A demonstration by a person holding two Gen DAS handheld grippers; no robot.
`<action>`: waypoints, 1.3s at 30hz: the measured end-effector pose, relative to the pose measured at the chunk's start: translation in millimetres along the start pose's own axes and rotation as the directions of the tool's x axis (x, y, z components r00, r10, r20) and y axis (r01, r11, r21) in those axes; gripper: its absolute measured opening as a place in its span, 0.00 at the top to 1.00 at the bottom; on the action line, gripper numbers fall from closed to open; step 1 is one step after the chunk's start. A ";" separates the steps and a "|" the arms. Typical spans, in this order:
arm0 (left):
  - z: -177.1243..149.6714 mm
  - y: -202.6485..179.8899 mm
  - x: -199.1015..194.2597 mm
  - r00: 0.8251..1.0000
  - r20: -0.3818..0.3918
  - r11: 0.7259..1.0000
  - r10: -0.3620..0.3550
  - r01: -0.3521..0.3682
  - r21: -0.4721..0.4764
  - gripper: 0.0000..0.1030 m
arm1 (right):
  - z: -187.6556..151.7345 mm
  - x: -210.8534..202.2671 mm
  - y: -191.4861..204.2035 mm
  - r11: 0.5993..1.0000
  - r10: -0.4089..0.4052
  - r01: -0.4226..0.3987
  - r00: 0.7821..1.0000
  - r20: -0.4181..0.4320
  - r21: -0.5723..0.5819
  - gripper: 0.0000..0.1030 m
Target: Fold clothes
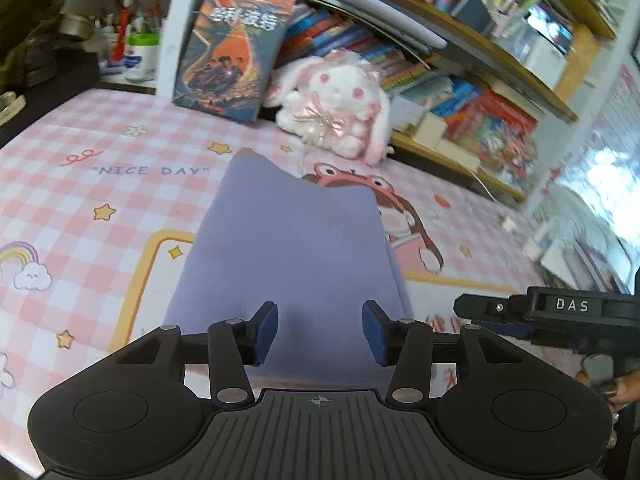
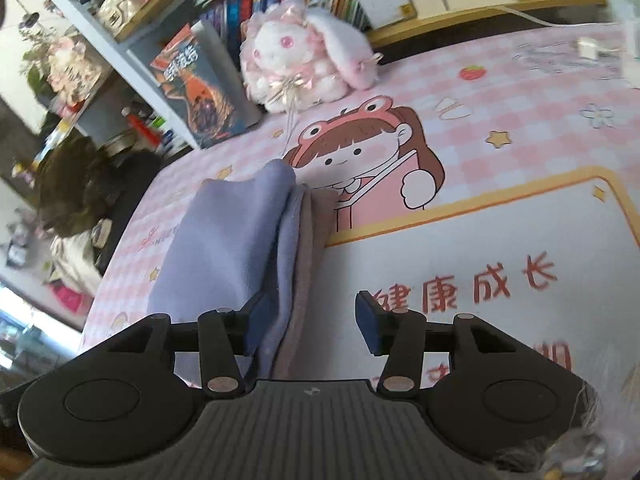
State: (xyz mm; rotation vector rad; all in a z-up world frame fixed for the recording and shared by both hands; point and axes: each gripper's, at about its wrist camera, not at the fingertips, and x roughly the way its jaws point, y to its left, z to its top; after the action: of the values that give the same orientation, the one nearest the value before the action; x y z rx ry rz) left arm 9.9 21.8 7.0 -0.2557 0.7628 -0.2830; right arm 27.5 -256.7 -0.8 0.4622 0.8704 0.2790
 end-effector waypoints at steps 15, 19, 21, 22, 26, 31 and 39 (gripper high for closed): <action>-18.4 50.5 -23.7 0.992 -0.126 0.987 -0.023 0.043 0.154 0.38 | -86.2 -10.7 76.2 0.976 -0.216 0.215 0.976 0.025 0.028 0.42; -25.3 61.8 -23.1 0.985 -0.173 0.987 -0.012 0.040 0.156 0.35 | -101.5 -7.8 85.7 0.963 -0.269 0.269 0.963 -0.011 0.029 0.36; -28.4 64.9 -23.3 0.982 -0.190 0.986 -0.012 0.043 0.161 0.33 | -107.2 -7.1 89.0 0.956 -0.291 0.292 0.956 -0.024 0.030 0.33; -29.3 66.3 -24.1 0.981 -0.193 0.986 -0.010 0.042 0.164 0.32 | -109.4 -6.8 90.6 0.953 -0.301 0.302 0.953 -0.029 0.030 0.31; -31.7 73.4 -28.0 0.980 -0.198 0.985 -0.001 0.035 0.169 0.24 | -114.6 -4.0 97.4 0.942 -0.335 0.336 0.941 -0.040 0.019 0.22; -30.6 85.4 -31.9 0.982 -0.189 0.988 0.022 0.007 0.152 0.20 | -116.5 3.0 107.6 0.933 -0.359 0.359 0.932 -0.050 -0.007 0.17; -20.2 103.6 -35.0 0.988 -0.154 0.997 0.009 0.003 0.082 0.19 | -109.9 3.3 112.6 0.928 -0.372 0.372 0.928 -0.014 0.008 0.16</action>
State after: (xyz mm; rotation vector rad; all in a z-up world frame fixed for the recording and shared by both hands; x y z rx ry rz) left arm -12.2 127.8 -18.6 -0.1567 0.9018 -0.3331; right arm -62.2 -127.6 -8.1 0.2964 0.9523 -0.0729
